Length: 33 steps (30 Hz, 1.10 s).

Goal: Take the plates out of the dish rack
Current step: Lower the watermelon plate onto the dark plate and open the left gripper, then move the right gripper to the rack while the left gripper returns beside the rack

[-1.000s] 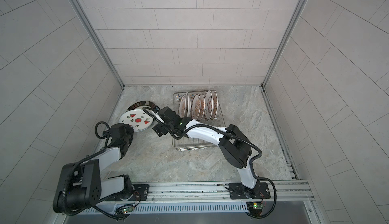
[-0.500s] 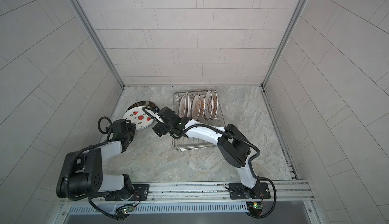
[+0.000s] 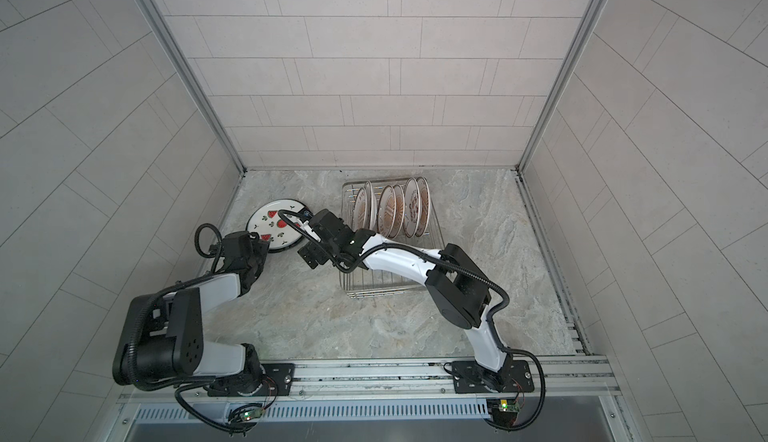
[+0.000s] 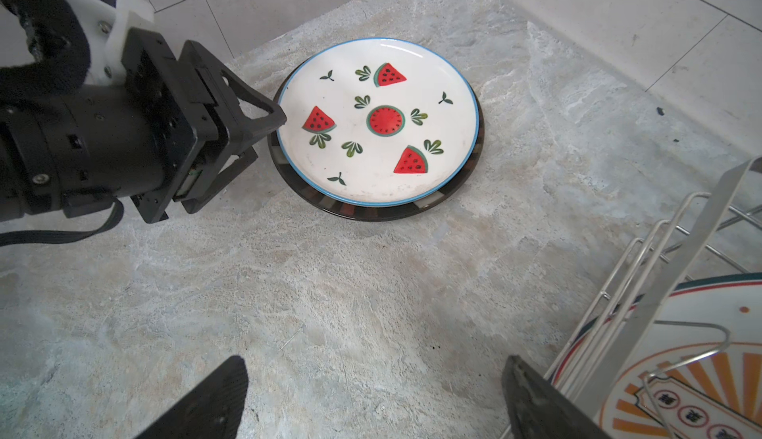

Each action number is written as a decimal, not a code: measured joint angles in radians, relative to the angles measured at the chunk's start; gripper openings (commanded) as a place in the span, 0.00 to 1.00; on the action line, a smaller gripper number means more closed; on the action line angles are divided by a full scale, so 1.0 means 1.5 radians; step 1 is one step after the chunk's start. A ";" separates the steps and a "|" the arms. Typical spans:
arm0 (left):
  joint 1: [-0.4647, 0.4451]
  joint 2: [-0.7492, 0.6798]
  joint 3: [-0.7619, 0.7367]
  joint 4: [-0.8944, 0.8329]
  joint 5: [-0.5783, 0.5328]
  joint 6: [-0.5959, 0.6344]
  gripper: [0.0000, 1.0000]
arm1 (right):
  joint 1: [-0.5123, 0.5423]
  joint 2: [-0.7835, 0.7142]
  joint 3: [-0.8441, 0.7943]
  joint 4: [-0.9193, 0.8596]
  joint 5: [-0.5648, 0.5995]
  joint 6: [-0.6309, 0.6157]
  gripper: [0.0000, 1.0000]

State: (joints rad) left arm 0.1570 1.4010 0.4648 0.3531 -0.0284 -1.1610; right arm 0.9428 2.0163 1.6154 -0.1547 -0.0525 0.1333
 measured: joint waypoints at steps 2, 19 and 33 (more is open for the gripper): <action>0.000 0.000 0.007 -0.008 0.000 0.007 0.60 | 0.000 0.000 0.006 -0.005 0.000 0.000 0.97; -0.001 -0.070 0.021 -0.056 -0.032 0.037 0.95 | 0.003 -0.028 -0.021 0.020 -0.008 -0.014 0.99; -0.031 -0.213 0.000 -0.110 -0.031 0.066 1.00 | 0.008 -0.319 -0.254 0.128 0.092 -0.033 1.00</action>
State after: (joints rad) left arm 0.1104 1.0817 0.4648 0.1883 -0.0753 -1.0618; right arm 0.9546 1.5383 1.2350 0.0372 0.0860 0.0845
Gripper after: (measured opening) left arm 0.999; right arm 0.992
